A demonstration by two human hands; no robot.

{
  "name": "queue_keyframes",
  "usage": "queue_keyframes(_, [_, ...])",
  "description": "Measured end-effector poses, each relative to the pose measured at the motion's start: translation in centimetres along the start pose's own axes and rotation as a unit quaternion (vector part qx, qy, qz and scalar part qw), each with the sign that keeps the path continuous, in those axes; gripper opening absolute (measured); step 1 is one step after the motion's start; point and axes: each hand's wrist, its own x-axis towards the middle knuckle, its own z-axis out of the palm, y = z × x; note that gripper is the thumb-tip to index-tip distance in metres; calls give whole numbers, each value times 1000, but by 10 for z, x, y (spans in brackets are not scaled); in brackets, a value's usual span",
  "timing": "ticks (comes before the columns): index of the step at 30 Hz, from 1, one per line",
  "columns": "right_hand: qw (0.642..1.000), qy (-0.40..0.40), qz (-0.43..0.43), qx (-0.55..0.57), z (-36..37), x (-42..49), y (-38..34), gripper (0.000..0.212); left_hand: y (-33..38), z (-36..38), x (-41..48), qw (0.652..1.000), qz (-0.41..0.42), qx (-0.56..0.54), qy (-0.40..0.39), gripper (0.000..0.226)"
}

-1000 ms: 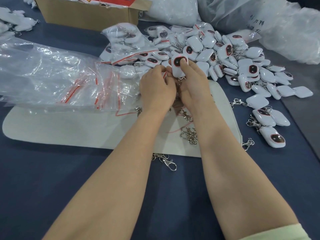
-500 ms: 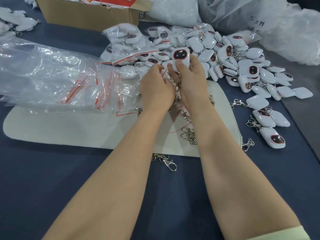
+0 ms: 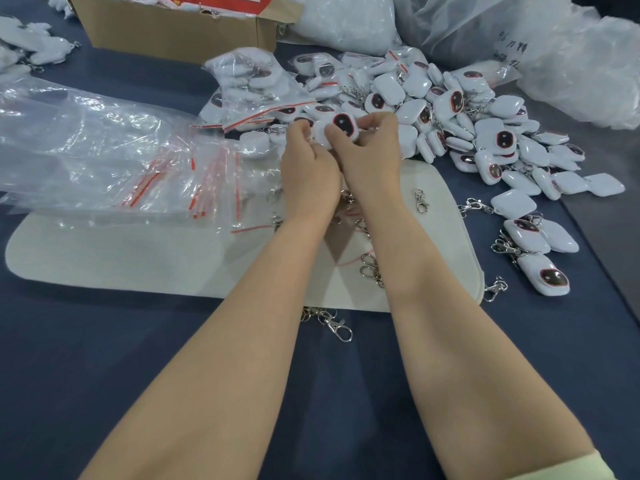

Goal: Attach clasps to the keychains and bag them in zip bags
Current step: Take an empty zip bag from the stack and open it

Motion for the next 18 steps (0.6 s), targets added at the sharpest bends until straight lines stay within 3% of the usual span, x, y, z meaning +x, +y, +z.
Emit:
queue_keyframes(5, [999, -26, -40, -27, -5, 1, 1, 24, 2, -2, 3, 997, -40, -57, 28, 35])
queue_keyframes(10, [979, -117, -100, -134, -7, 2, -2, 6, 6, -3, 3, 995, -57, -76, 34, 36])
queue_keyframes(15, [974, -169, -75, -133, -9, 0, -4, 7, 7, -3, -1, 999, 13, -9, 45, 37])
queue_keyframes(18, [947, -262, -82, -165, -18, -1, -4, 26, 7, -4, -2, 992, 80, 71, 63, 37])
